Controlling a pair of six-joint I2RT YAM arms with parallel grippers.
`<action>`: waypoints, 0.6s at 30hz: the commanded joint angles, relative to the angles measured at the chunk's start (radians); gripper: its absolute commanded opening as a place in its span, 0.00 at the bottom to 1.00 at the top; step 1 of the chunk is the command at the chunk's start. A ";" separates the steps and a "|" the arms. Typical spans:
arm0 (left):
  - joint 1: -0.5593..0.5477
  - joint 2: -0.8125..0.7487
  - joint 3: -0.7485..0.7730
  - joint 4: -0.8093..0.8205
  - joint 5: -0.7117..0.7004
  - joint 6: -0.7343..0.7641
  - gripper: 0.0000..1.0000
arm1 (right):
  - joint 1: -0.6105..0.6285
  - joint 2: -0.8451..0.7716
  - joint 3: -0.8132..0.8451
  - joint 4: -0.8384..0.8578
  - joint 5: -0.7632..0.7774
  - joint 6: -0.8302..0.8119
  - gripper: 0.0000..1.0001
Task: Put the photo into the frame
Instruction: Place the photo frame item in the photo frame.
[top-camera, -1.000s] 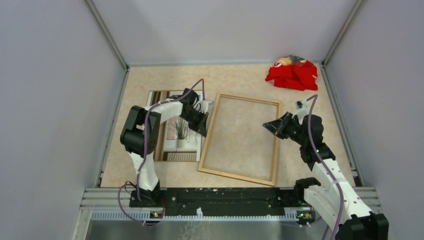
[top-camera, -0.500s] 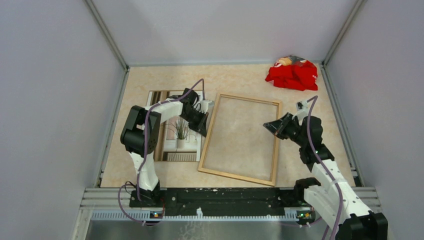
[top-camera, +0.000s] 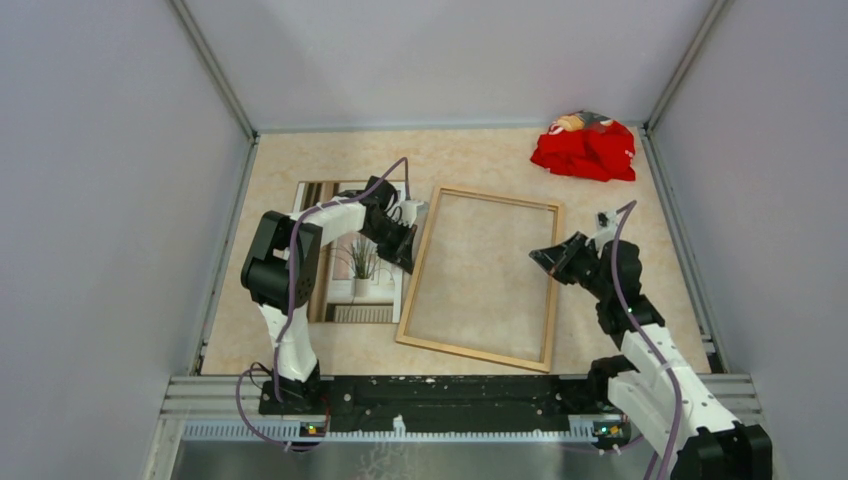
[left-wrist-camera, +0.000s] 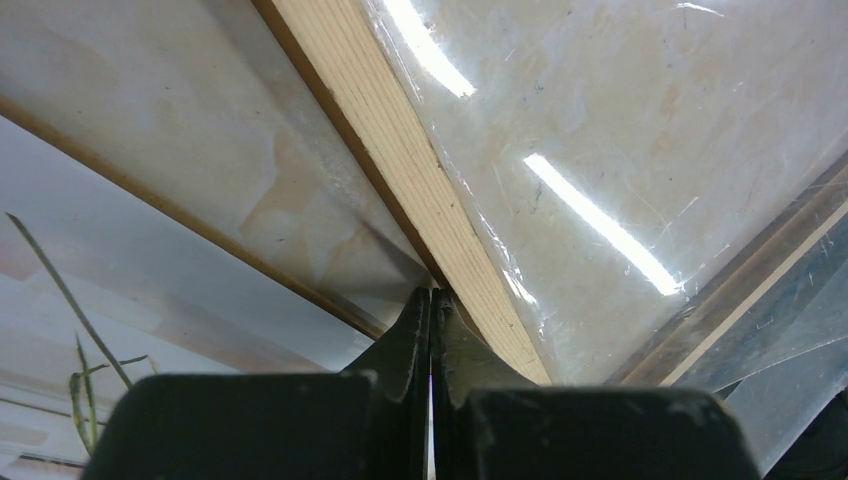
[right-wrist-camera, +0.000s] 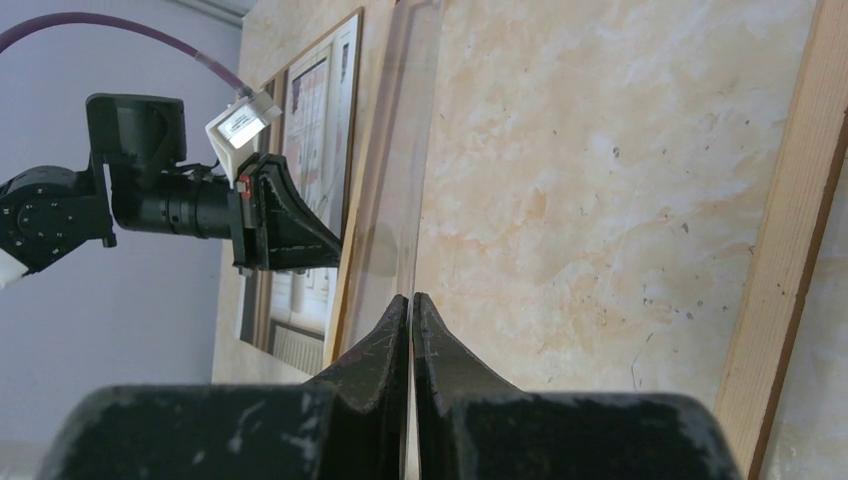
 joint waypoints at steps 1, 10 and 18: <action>-0.003 0.015 0.024 -0.002 0.014 0.017 0.00 | 0.009 -0.022 -0.015 0.077 0.022 0.011 0.00; -0.002 0.015 0.020 -0.001 0.025 0.017 0.00 | 0.009 -0.018 -0.042 0.122 0.069 0.038 0.00; -0.003 0.018 0.016 -0.001 0.029 0.019 0.00 | 0.010 -0.036 -0.071 0.134 0.102 0.061 0.00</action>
